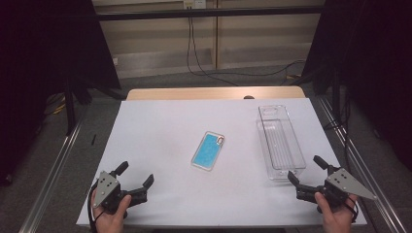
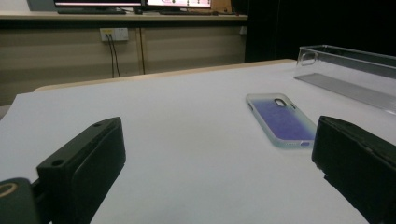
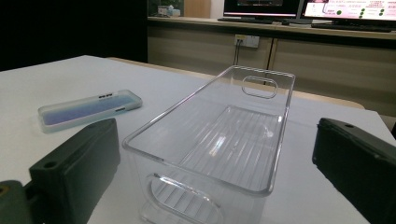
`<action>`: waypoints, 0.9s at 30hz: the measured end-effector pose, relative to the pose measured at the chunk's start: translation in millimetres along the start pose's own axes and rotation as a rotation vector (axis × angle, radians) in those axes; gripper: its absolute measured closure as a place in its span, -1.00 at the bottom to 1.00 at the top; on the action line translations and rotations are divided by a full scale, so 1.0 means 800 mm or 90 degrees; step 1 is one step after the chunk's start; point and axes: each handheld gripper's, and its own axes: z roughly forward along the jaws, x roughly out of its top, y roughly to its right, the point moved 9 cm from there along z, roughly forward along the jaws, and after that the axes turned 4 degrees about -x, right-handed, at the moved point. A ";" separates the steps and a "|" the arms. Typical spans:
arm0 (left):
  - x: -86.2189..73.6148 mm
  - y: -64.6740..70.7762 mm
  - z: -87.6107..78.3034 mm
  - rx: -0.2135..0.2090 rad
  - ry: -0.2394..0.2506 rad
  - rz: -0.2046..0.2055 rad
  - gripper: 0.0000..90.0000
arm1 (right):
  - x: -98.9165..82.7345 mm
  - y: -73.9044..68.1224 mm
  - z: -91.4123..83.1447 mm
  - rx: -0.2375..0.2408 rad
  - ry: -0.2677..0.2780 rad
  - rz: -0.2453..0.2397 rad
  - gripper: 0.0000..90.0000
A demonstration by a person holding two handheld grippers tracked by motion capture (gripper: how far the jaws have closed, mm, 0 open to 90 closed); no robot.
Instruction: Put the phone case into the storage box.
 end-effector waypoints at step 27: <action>0.010 0.022 0.036 -0.034 -0.006 0.009 -0.94 | -0.001 0.000 -0.005 -0.001 0.001 0.009 -0.99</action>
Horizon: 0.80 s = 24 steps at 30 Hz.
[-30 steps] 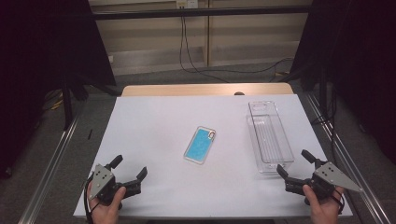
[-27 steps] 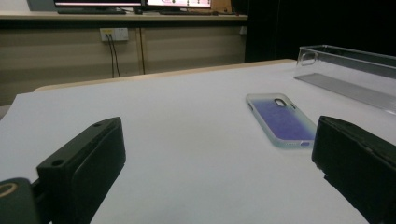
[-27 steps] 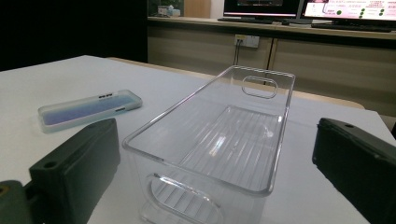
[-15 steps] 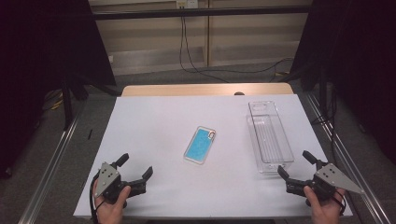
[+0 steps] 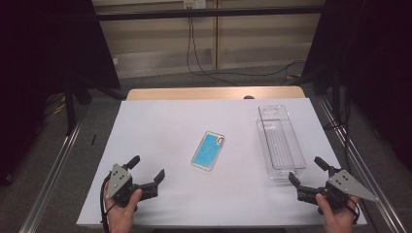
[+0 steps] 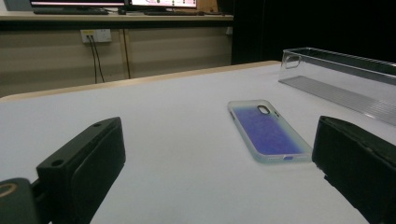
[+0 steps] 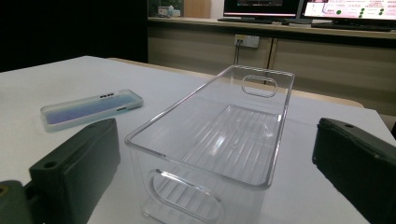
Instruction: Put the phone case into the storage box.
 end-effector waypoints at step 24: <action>0.013 0.019 0.038 -0.039 -0.009 0.022 -0.93 | -0.002 0.001 0.000 0.000 -0.003 0.000 -0.99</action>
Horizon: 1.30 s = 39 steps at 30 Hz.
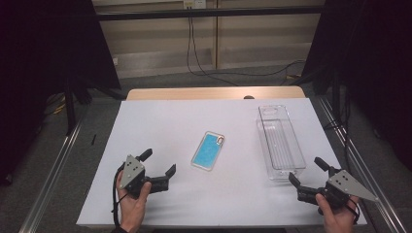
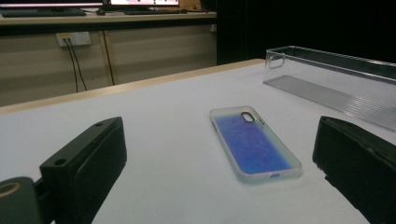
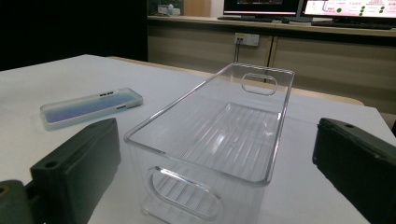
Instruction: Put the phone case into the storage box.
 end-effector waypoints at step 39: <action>0.018 -0.014 0.088 0.010 -0.045 0.001 -0.96 | -0.001 -0.001 0.000 0.003 -0.001 0.003 -0.99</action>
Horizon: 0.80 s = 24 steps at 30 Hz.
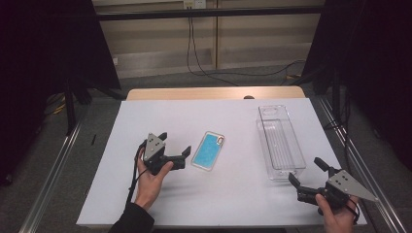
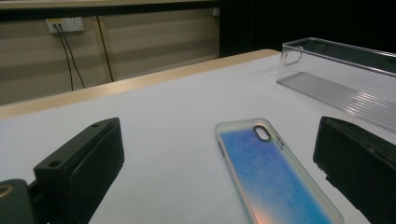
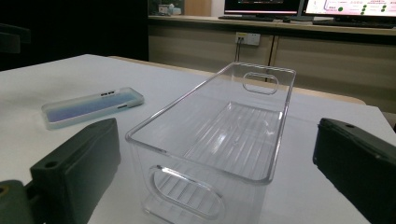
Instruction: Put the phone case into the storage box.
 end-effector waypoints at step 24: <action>0.011 0.004 0.065 -0.020 -0.119 -0.025 -0.92 | 0.000 0.001 0.000 -0.002 0.000 -0.002 -0.99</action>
